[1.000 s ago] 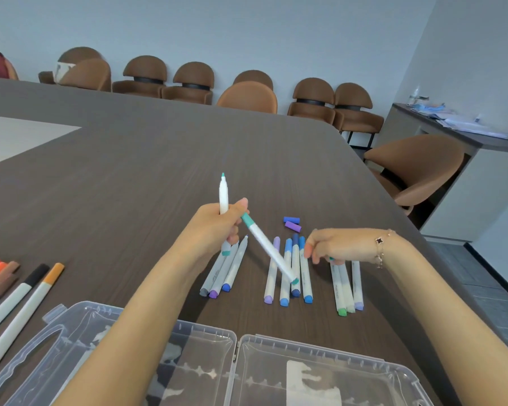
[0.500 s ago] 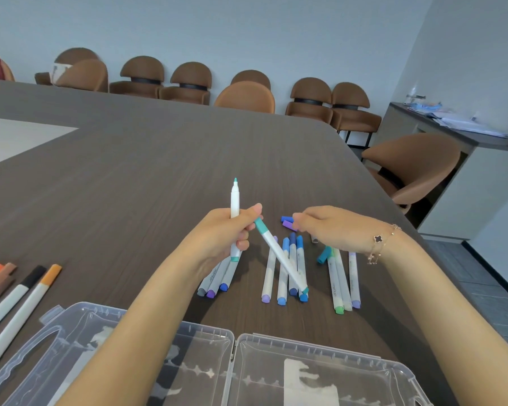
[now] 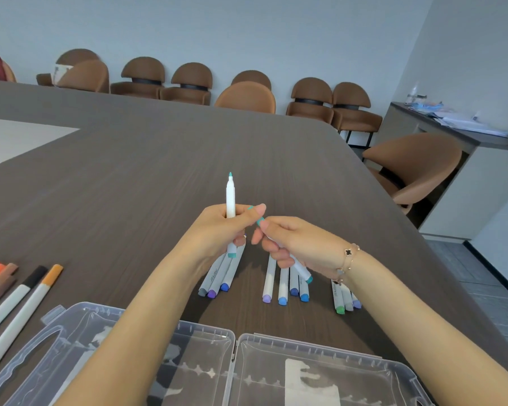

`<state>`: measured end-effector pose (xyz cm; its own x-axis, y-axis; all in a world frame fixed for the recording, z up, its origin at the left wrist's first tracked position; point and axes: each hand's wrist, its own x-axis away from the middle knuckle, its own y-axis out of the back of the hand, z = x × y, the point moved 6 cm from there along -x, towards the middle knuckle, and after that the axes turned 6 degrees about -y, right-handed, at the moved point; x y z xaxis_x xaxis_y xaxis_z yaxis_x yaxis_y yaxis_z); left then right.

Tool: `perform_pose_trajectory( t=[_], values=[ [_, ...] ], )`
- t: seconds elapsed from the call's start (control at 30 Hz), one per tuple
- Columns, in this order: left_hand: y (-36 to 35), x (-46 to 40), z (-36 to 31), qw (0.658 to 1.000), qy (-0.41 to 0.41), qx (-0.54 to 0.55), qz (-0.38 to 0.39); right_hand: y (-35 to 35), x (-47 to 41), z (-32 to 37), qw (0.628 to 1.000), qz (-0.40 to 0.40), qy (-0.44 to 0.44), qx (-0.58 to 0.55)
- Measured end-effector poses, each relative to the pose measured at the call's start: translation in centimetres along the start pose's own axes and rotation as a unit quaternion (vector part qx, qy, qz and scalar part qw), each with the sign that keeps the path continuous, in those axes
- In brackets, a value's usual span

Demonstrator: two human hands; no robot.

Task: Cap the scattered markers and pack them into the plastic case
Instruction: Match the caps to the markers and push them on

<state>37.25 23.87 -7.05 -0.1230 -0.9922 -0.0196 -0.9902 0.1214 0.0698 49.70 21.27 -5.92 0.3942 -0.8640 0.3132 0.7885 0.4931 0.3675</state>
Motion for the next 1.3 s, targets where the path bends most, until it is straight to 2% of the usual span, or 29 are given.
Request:
perform_pose_trajectory(
  t=[0.1, 0.2, 0.33, 0.43, 0.57, 0.63, 0.8, 0.93, 1.03, 1.1, 1.13, 1.2, 1.23, 1.3],
  values=[
    [0.3, 0.0, -0.1, 1.0, -0.007, 0.006, -0.006, 0.0, -0.4, 0.3, 0.994, -0.091, 0.053, 0.041],
    [0.2, 0.3, -0.1, 0.999, 0.003, 0.007, -0.032, -0.2, -0.8, 0.4, 0.974, -0.156, 0.09, 0.137],
    [0.0, 0.4, -0.4, 0.998, 0.006, -0.005, -0.068, -0.1, -0.7, 0.4, 0.956, -0.196, 0.114, 0.186],
    [0.4, 0.2, -0.7, 0.997, -0.003, -0.021, -0.069, -0.2, -0.6, 0.6, 0.953, -0.185, 0.129, 0.202],
    [1.5, 0.2, -0.3, 0.995, 0.007, 0.015, -0.096, 1.6, -0.1, 0.1, 0.967, -0.1, -0.007, 0.236],
    [2.1, 0.2, -0.4, 0.993, 0.005, 0.031, -0.114, 4.0, 0.5, -0.3, 0.964, -0.094, -0.064, 0.239],
    [1.2, 0.4, -0.6, 0.996, 0.017, -0.051, -0.071, 7.4, 0.8, -3.4, 0.908, -0.15, -0.204, 0.335],
    [-0.4, 0.7, -0.4, 0.996, 0.032, -0.087, -0.018, 7.0, 0.7, -4.7, 0.863, -0.122, -0.254, 0.42],
    [-1.2, 0.9, -0.4, 0.997, 0.054, -0.063, 0.01, 7.1, 1.2, -4.1, 0.866, -0.156, -0.257, 0.399],
    [-1.6, 1.0, -0.3, 0.997, 0.069, -0.026, 0.036, 7.3, 1.4, -2.3, 0.884, -0.198, -0.182, 0.381],
    [-1.7, 1.0, -0.3, 0.996, 0.071, -0.008, 0.047, 7.0, 1.3, -1.5, 0.912, -0.186, -0.131, 0.34],
    [-1.8, 1.0, -0.2, 0.996, 0.064, 0.014, 0.059, 5.1, 1.3, 0.2, 0.97, -0.097, -0.037, 0.221],
    [-1.8, 1.0, -0.1, 0.996, 0.058, 0.02, 0.062, 4.2, 1.4, 0.8, 0.985, -0.056, -0.005, 0.166],
    [-1.9, 0.9, -0.1, 0.996, 0.049, 0.022, 0.07, 2.9, 1.4, 1.5, 0.993, -0.031, 0.039, 0.108]
  ],
)
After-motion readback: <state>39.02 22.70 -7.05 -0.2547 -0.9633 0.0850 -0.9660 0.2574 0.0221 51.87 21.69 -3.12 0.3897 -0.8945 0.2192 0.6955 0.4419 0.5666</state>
